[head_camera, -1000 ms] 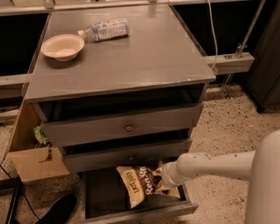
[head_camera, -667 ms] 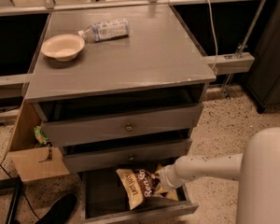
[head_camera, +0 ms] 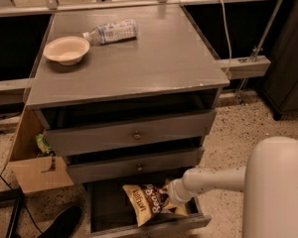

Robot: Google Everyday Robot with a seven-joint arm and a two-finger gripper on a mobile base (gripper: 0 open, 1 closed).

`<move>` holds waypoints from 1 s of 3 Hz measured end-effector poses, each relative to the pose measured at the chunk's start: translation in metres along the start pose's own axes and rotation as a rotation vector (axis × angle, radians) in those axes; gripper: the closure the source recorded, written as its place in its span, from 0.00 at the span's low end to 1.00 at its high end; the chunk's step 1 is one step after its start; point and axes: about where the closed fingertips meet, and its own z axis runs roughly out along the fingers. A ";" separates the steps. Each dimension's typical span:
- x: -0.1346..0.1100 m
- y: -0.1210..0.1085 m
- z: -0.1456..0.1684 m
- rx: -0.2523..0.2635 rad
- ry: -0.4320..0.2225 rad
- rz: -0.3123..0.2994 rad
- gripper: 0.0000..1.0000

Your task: Place brown chip bag into bottom drawer

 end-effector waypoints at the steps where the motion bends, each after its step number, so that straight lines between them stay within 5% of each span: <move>1: 0.010 0.000 0.014 0.023 0.001 0.001 1.00; 3: 0.028 -0.010 0.039 0.090 0.018 -0.019 1.00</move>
Offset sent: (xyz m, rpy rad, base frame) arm 0.0249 -0.0098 -0.0544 -0.0080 -0.1224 -0.0424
